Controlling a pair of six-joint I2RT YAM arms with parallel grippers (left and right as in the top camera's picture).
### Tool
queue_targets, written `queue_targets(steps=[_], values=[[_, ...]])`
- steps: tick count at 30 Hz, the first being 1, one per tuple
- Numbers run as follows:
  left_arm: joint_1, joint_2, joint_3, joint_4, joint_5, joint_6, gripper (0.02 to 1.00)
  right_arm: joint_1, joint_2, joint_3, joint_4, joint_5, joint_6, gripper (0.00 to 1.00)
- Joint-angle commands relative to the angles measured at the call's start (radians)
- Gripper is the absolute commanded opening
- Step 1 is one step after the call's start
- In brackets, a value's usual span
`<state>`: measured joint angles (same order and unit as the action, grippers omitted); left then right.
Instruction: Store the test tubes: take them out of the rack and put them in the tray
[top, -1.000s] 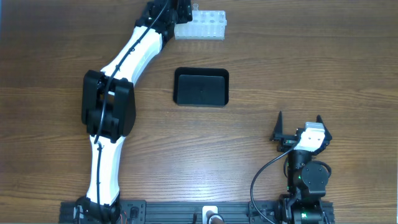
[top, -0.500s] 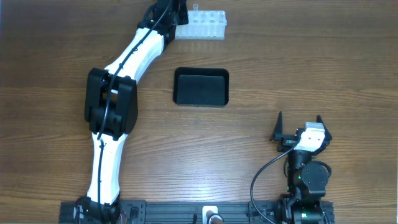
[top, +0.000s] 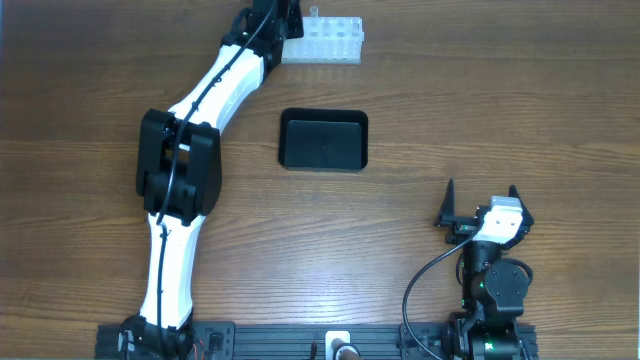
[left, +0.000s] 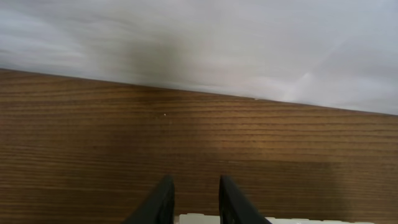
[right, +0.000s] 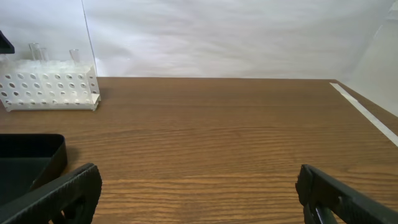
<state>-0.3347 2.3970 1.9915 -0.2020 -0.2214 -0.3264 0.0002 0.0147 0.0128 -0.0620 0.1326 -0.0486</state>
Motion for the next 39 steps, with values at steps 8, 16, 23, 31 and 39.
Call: queue_targets(steps=[8,16,23,31,39], values=[[-0.002,0.010,0.021,0.031,0.030,0.000,0.159,-0.005,-0.008,-0.008,-0.002,-0.005,0.010,0.991],[-0.004,0.010,0.021,0.034,0.030,0.000,0.132,-0.005,-0.008,-0.008,-0.002,-0.005,0.010,0.993],[-0.004,-0.006,0.021,0.046,0.031,0.000,0.097,-0.005,-0.008,-0.008,-0.002,-0.005,0.010,0.991],[-0.004,-0.171,0.021,0.042,0.037,0.001,0.062,-0.005,-0.008,-0.008,-0.002,-0.005,0.010,0.993],[-0.006,-0.431,0.021,0.035,0.037,0.004,0.042,-0.005,-0.008,-0.008,-0.002,-0.005,0.010,0.991]])
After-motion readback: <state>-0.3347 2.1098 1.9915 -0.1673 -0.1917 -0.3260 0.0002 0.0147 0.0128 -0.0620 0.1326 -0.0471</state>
